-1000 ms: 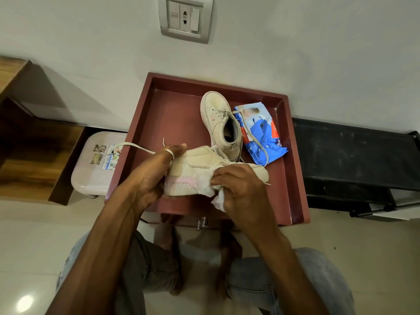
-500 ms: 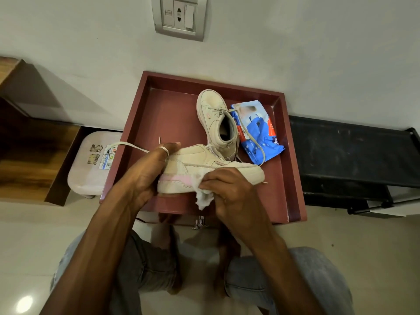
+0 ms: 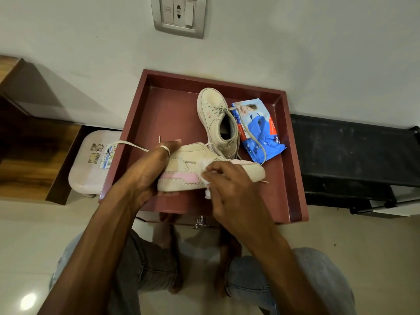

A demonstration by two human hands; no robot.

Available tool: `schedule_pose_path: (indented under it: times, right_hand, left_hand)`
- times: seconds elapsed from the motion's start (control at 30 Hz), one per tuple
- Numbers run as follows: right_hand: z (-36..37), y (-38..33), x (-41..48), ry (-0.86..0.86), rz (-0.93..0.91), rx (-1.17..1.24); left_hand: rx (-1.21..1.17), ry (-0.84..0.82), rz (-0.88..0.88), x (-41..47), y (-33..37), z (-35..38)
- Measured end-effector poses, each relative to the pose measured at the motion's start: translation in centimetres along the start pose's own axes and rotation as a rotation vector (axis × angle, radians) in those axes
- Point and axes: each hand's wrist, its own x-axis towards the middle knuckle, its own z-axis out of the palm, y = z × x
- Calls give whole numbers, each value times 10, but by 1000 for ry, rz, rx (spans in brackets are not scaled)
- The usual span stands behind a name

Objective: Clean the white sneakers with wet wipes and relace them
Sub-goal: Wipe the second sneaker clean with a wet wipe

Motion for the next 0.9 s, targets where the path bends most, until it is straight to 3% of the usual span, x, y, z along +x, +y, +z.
schedule_pose_path:
  times: [0.2,0.47,0.77,0.9]
  right_hand:
    - [11,-11,-1,-21,-103,24]
    - [-1,11,-3,12,-61,-60]
    - [-28,64,-7,76,231,-58]
    - [-28,53,-6,114,269,-34]
  left_hand:
    - [-62,-12,-57,-10,3,9]
    - [-48,56,-40,-6,1,9]
    - [-52,53,-36,-6,3,9]
    - [82,41,23,-1,1,2]
